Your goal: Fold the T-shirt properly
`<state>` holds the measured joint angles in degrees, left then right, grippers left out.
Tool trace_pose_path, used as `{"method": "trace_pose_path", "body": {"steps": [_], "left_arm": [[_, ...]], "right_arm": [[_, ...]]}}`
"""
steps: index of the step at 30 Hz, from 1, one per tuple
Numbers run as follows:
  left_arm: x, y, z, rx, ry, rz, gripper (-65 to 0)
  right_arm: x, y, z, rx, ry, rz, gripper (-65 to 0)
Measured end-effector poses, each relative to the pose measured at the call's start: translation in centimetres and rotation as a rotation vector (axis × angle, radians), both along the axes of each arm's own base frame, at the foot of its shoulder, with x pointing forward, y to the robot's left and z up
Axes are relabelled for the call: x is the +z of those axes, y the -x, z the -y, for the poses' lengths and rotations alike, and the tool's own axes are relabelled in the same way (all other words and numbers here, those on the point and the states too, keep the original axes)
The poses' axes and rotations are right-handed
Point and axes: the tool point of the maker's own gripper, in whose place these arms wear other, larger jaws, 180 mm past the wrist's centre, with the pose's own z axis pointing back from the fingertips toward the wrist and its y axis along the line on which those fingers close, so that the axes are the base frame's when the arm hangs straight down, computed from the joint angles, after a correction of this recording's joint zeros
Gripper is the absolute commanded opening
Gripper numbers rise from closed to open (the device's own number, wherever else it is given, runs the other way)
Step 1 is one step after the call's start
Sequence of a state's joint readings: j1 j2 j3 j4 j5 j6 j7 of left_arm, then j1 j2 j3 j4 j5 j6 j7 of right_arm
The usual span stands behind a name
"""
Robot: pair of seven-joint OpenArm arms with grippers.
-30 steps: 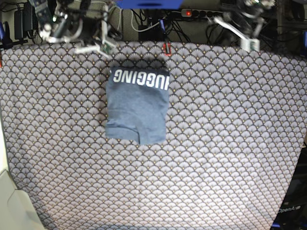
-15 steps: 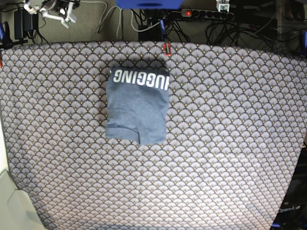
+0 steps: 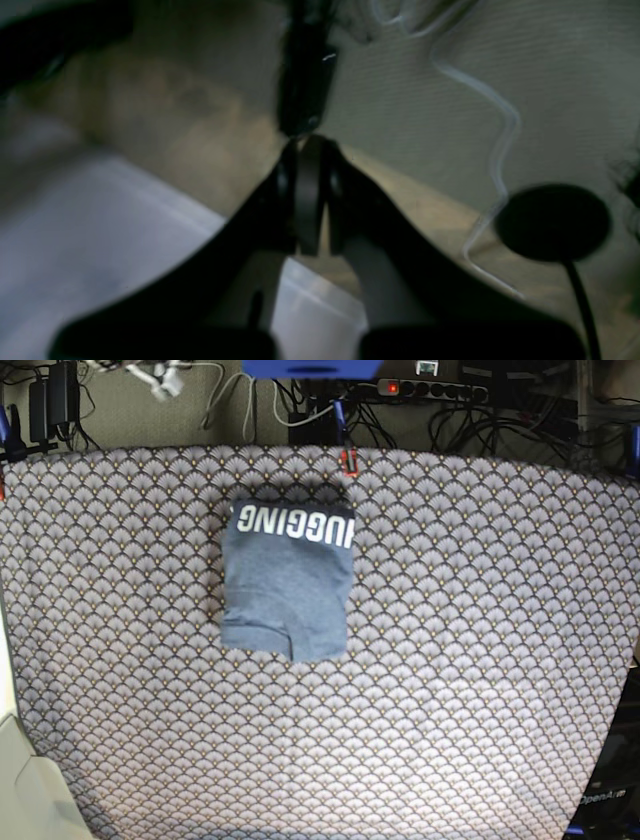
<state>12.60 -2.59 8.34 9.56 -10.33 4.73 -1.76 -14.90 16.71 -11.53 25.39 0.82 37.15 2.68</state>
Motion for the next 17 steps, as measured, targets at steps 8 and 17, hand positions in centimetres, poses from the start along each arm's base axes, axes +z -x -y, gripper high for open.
{"method": "trace_pose_path", "body": {"steps": [8,17], "left_arm": [[-0.5,-4.6,-0.7,0.024,-0.005,0.028,-64.7],[-0.6,-5.7,0.0,0.029,0.028,0.030,-64.7]], "right_arm": [[-2.3,-6.4,5.8,-0.155,0.538,0.276,-65.0],[-3.1,-4.4,3.4,-0.167,0.516,0.226,-65.0]]}}
